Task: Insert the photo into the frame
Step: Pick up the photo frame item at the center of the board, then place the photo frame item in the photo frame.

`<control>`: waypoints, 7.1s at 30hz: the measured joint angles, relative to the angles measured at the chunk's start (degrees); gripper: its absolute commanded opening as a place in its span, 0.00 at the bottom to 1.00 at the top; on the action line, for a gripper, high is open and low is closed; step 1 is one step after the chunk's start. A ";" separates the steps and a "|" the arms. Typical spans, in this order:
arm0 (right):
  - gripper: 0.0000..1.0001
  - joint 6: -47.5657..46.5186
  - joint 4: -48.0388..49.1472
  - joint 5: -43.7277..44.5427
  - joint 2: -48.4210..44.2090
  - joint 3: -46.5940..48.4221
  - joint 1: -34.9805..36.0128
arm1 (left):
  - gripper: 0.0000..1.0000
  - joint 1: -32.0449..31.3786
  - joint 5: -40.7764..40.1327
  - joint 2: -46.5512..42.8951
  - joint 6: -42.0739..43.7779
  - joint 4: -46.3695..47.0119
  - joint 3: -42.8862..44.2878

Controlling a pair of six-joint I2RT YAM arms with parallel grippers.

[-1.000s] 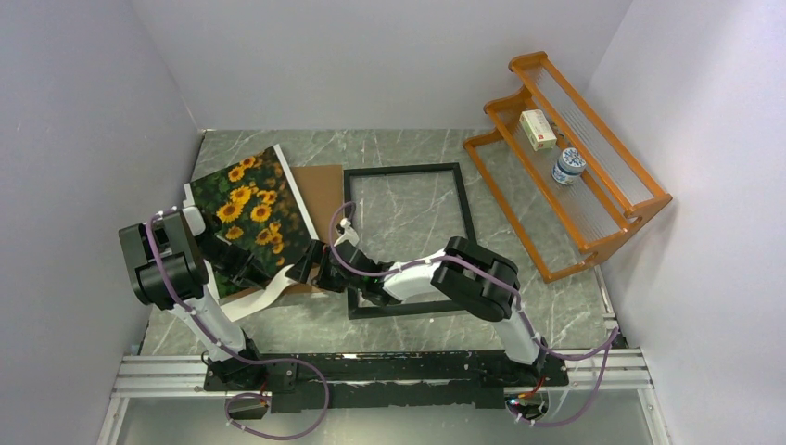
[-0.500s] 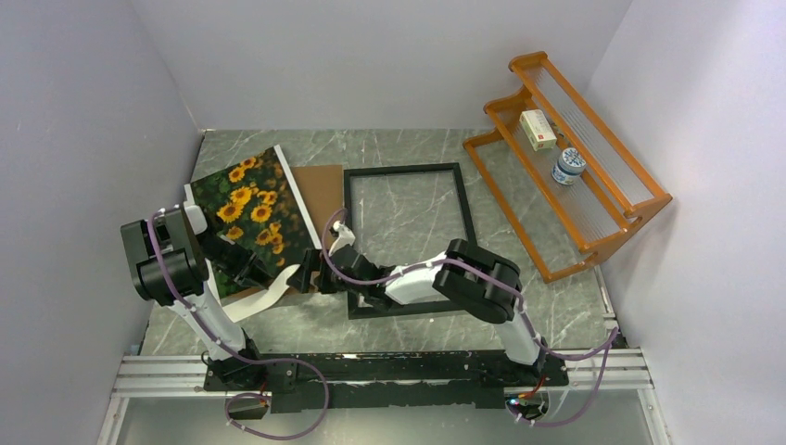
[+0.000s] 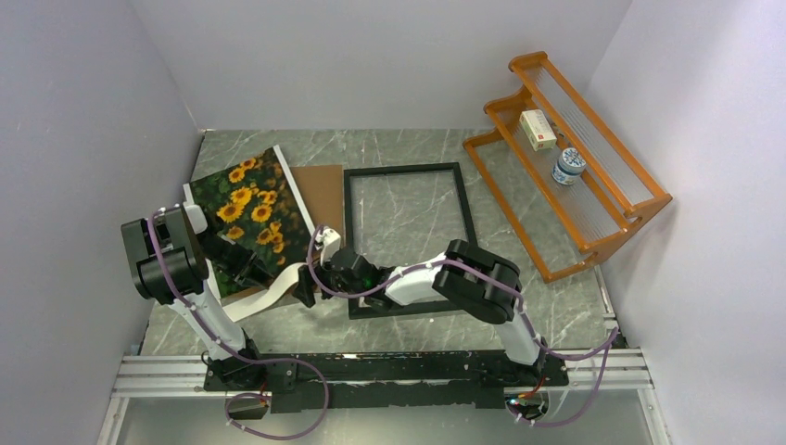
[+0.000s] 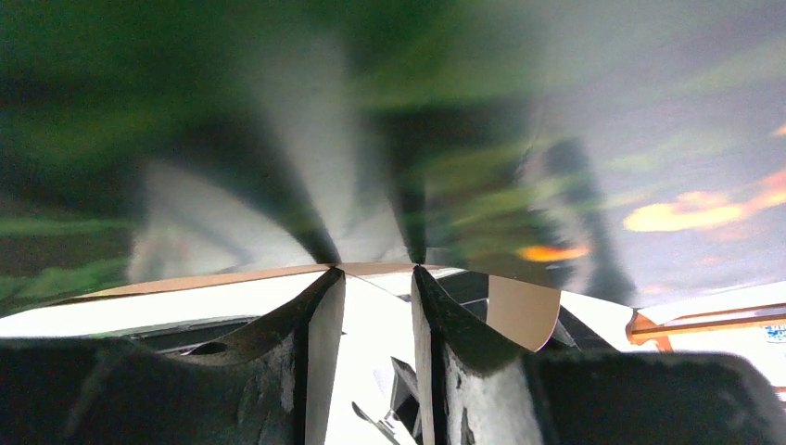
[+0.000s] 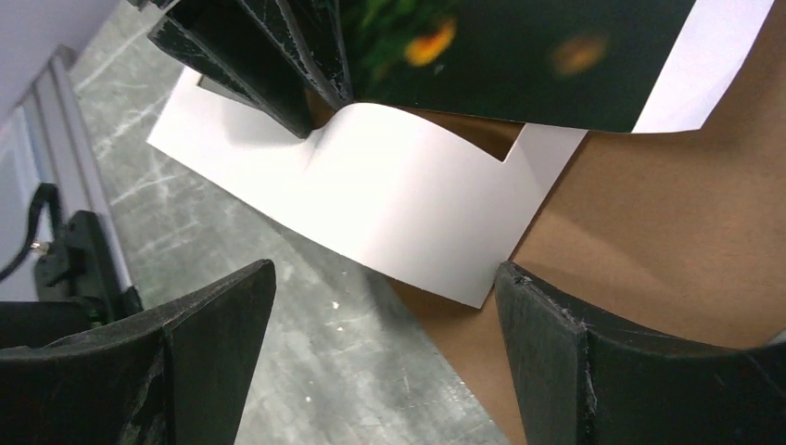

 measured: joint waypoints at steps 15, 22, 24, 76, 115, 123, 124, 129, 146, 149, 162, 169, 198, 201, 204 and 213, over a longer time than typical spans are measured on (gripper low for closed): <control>0.89 -11.65 -6.40 20.83 0.79 3.89 3.10 | 0.39 -0.33 -0.07 0.00 0.02 -0.09 0.17; 0.91 -18.97 -6.45 28.30 1.73 5.81 5.25 | 0.39 -0.37 -0.11 0.00 0.04 -0.09 0.17; 0.90 -22.60 -6.32 28.83 1.84 5.81 5.66 | 0.39 -0.39 -0.15 0.00 0.07 -0.11 0.22; 0.00 -68.19 -27.12 18.38 -10.73 20.28 10.25 | 0.78 -0.94 -20.92 -23.21 1.22 -10.69 39.36; 0.00 -62.47 -28.98 26.64 -10.25 42.03 -6.97 | 0.86 -0.66 -21.49 -25.05 1.11 -19.89 75.41; 0.00 -66.27 -21.68 31.32 -4.33 46.47 -9.35 | 0.87 -0.66 -22.93 -27.32 0.52 -17.11 75.25; 0.00 -66.58 -20.94 31.63 -3.56 47.19 -9.70 | 0.87 -0.66 -22.93 -27.71 0.44 -16.57 74.88; 0.00 -67.98 -18.95 32.30 -1.27 50.36 -11.74 | 0.87 -0.68 -22.64 -30.16 -0.13 -14.82 72.41; 0.00 -67.14 -16.72 29.73 -5.40 52.57 -12.00 | 0.87 -0.68 -17.86 -35.65 -0.63 -11.34 54.97; 0.00 -68.26 -16.24 30.93 -4.81 54.75 -12.00 | 0.88 -0.68 -18.78 -35.87 -0.90 -11.39 54.58; 0.00 -73.05 -12.90 36.74 -13.31 36.68 -12.00 | 0.88 -0.68 -16.63 -39.95 -2.19 -9.40 47.41; 0.00 -74.27 -17.70 41.29 -31.15 18.86 -12.00 | 0.88 -0.68 -8.61 -39.93 -4.59 -6.08 39.23; 0.00 -56.39 -62.03 47.19 -57.40 -8.50 3.02 | 0.94 -9.42 10.58 -31.85 -12.57 12.09 8.83; 0.00 -54.95 -65.59 45.86 -57.40 -8.94 4.39 | 0.94 -9.88 10.58 -31.54 -12.55 12.61 8.83; 0.00 -53.96 -68.63 44.96 -57.57 -9.40 5.38 | 0.94 -10.01 10.54 -31.56 -12.52 12.94 8.83; 0.00 -53.77 -72.37 40.41 -61.94 -12.37 9.42 | 0.94 -10.01 10.08 -31.54 -12.24 12.92 8.83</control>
